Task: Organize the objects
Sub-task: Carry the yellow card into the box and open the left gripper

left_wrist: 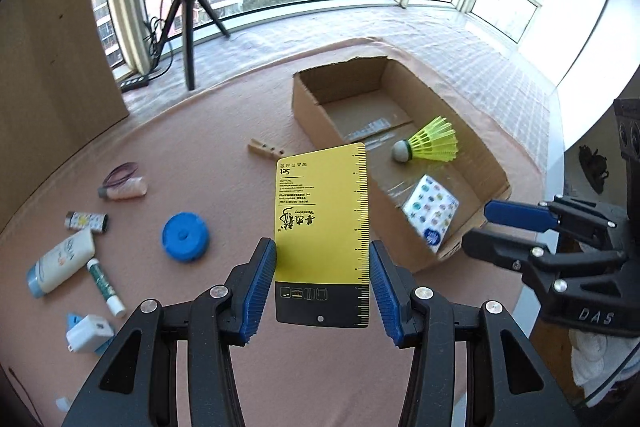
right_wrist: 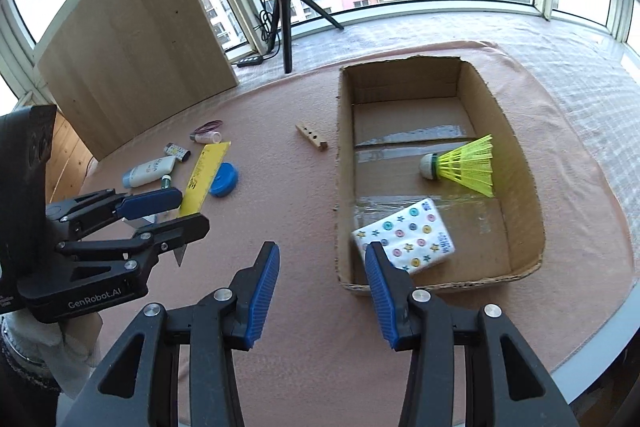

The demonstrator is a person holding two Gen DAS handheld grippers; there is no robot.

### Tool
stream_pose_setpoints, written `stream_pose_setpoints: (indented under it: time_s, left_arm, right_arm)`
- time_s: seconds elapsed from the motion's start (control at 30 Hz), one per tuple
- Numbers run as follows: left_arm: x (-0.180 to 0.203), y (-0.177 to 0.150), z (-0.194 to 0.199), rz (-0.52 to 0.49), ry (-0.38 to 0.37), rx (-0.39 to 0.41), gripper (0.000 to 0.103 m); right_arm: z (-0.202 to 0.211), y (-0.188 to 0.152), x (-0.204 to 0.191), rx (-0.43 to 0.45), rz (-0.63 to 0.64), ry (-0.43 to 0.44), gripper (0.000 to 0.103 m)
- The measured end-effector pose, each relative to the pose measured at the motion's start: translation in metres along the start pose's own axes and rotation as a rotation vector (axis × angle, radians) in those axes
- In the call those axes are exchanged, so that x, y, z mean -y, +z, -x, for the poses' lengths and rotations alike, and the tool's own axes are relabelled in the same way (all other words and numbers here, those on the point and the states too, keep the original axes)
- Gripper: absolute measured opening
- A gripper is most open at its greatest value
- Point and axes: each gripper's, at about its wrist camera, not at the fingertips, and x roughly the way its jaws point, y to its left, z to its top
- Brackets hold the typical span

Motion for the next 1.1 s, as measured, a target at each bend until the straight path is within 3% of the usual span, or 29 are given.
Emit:
stream_pose_setpoints:
  time_s: [0.23,0.53,0.6,0.63,0.9,1.1]
  left_arm:
    - [0.046,0.039,-0.034,-0.058,-0.032,-0.004,0.051]
    - [0.079,0.063,-0.065,-0.089,-0.075,-0.022,0.051]
    - [0.081,0.065,-0.066,-0.084,-0.09,-0.026,0.054]
    - [0.082,0.066,-0.066,-0.079,-0.095,-0.028,0.06]
    - [0.054,0.058,-0.037,-0.05,-0.037,0.01,0.064]
    - [-0.011,0.029,-0.01,0.041,0.045,0.014,0.064]
  right_arm:
    - [0.005,-0.004,0.026,-0.001,-0.024,-0.018,0.041]
    - [0.01,-0.013,0.048,-0.005,-0.067,-0.032,0.044]
    - [0.011,-0.014,0.051,-0.005,-0.073,-0.032,0.047]
    - [0.011,-0.015,0.052,-0.004,-0.076,-0.034,0.048]
    - [0.006,-0.012,0.046,-0.017,-0.095,0.002,0.054]
    - [-0.005,-0.001,0.012,-0.031,-0.019,0.053,0.054]
